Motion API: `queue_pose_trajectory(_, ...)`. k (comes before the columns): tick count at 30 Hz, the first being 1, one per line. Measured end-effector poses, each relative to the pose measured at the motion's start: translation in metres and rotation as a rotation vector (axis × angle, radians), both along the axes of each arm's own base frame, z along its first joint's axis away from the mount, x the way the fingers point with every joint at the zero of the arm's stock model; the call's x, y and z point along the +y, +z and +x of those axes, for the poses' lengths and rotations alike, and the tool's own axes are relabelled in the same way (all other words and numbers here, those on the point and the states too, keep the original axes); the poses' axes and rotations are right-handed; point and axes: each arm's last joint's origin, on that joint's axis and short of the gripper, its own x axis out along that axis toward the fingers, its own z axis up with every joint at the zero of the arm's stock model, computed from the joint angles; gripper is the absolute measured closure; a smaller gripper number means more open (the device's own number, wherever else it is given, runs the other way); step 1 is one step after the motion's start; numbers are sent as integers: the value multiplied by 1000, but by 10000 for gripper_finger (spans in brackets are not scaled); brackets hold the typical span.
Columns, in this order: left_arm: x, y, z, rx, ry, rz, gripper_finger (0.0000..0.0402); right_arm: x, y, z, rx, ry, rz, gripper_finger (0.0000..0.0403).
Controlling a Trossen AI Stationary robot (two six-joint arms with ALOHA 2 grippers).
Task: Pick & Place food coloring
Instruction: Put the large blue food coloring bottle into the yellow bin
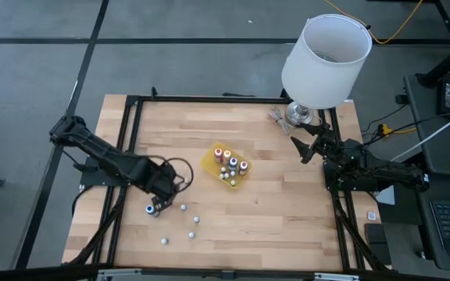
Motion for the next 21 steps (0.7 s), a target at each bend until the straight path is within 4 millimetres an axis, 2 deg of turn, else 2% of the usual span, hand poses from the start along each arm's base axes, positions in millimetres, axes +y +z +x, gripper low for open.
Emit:
queue_pose_trajectory(13, -42, -21, -9, 127, 41, -43, 125, 0, 0, 0, 0, 0, 0, 22)
queue_pose_trajectory(21, -57, -28, -3, 89, 72, -118, 125, 0, 0, 0, 0, 0, 0, 22)
